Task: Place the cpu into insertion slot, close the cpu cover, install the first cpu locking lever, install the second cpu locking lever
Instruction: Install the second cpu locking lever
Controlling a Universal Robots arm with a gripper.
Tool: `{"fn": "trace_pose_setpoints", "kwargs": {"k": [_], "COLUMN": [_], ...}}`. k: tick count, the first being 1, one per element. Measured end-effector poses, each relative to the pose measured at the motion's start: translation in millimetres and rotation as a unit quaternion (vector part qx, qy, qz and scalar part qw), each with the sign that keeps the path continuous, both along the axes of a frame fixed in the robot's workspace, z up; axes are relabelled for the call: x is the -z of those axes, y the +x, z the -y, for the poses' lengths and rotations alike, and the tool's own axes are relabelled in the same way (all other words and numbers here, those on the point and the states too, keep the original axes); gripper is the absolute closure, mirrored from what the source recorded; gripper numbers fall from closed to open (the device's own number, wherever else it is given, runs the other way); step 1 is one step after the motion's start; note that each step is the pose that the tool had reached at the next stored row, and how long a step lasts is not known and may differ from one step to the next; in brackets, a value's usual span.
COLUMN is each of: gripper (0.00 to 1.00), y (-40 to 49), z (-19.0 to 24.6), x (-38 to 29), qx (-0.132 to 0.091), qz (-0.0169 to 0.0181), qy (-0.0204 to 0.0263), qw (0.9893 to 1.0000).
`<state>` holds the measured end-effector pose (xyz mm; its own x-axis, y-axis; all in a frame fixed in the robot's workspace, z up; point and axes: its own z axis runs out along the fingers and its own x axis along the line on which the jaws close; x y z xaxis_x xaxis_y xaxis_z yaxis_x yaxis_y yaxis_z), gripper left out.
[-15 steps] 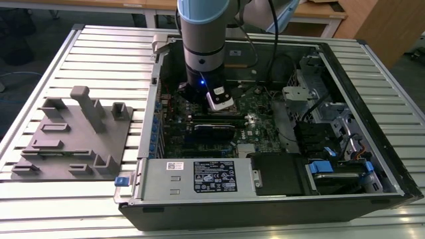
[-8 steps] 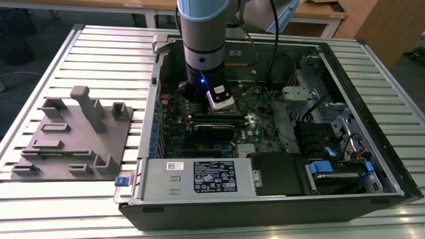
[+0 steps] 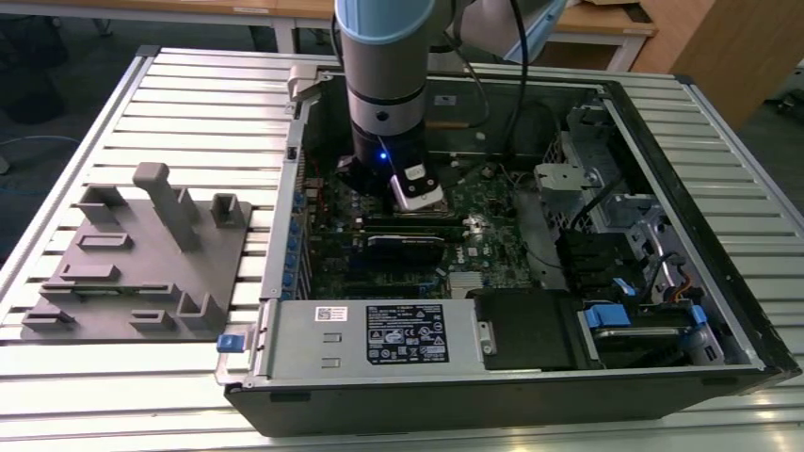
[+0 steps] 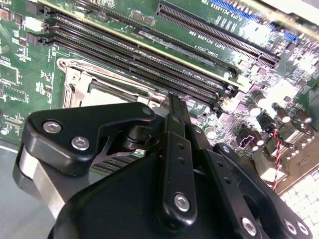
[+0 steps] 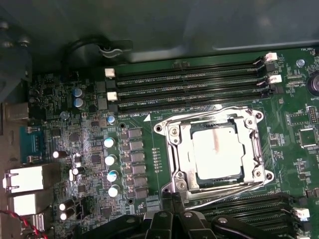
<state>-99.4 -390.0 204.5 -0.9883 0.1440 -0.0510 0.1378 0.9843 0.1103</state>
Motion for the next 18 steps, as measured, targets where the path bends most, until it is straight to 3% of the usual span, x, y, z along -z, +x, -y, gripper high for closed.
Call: {"fn": "trace_pose_setpoints", "kwargs": {"k": [8,14,18], "gripper": [0.90,0.90,0.90], "y": [0.0,-0.3,-0.3], "z": [2.6,2.7,2.7], "x": [0.4,3.1,4.8], "qx": [0.000,0.000,0.000], "qz": [0.0006,0.0020,0.0021], "qy": [0.0024,0.0137,0.0151], "qw": [1.0000,0.9999,0.9999]}}
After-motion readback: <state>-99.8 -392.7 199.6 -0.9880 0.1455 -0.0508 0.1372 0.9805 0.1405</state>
